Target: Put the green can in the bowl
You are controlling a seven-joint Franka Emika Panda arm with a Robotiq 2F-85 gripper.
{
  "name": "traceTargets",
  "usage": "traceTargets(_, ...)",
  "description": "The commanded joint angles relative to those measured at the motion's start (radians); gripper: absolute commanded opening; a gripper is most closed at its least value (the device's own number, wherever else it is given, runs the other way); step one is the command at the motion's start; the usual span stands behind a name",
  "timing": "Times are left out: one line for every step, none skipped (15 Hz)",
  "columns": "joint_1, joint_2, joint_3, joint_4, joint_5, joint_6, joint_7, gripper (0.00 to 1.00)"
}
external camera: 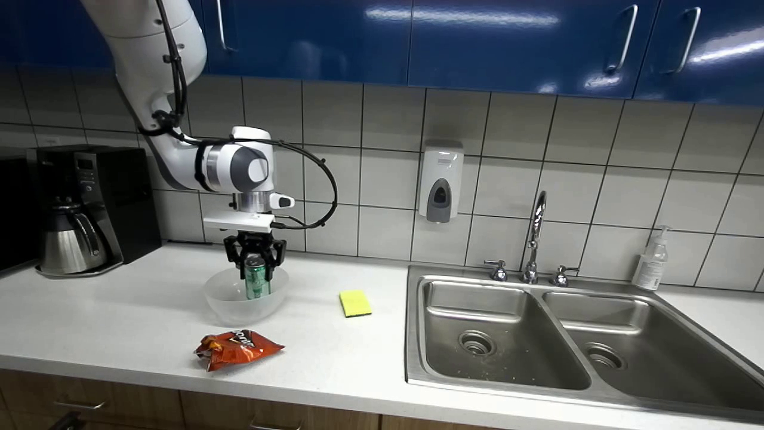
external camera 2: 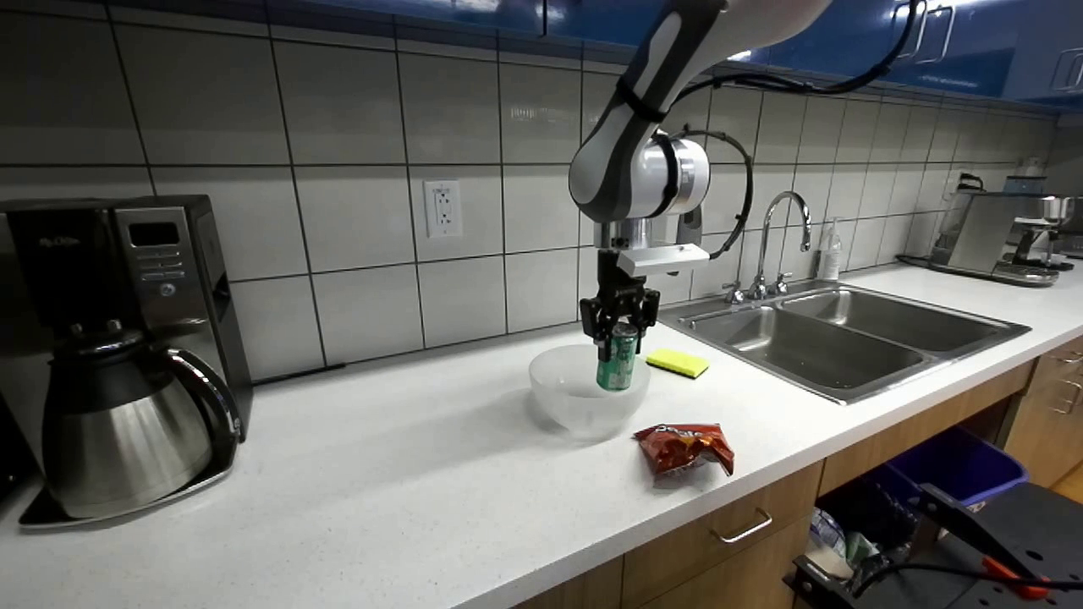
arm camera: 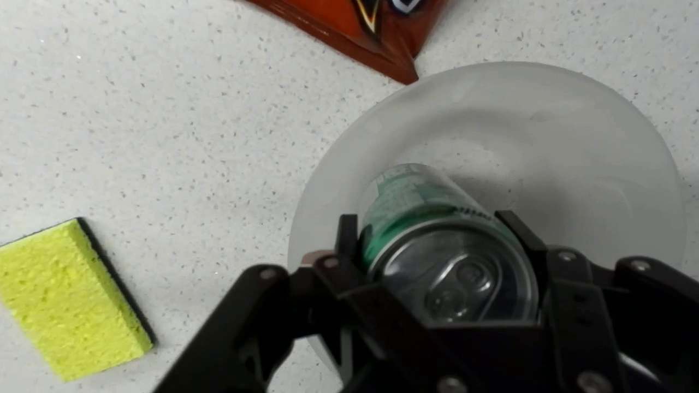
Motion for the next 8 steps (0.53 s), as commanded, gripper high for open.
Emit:
traceTargets(-0.031,0.052,0.030,0.057,0.003,0.020,-0.056,0.38)
traceTargets(-0.032,0.066,0.032,0.067,0.003,0.021,-0.062,0.38)
traceTargets(-0.034,0.079,0.035,0.077,0.002,0.022,-0.068,0.38)
traceTargets(-0.035,0.091,0.037,0.086,0.002,0.022,-0.071,0.38)
traceTargets(-0.038,0.103,0.040,0.096,0.004,0.020,-0.077,0.38)
traceTargets(-0.040,0.115,0.042,0.106,0.004,0.017,-0.081,0.38)
traceTargets(-0.040,0.124,0.043,0.113,0.003,0.017,-0.084,0.38)
traceTargets(-0.044,0.135,0.046,0.122,0.004,0.014,-0.090,0.38)
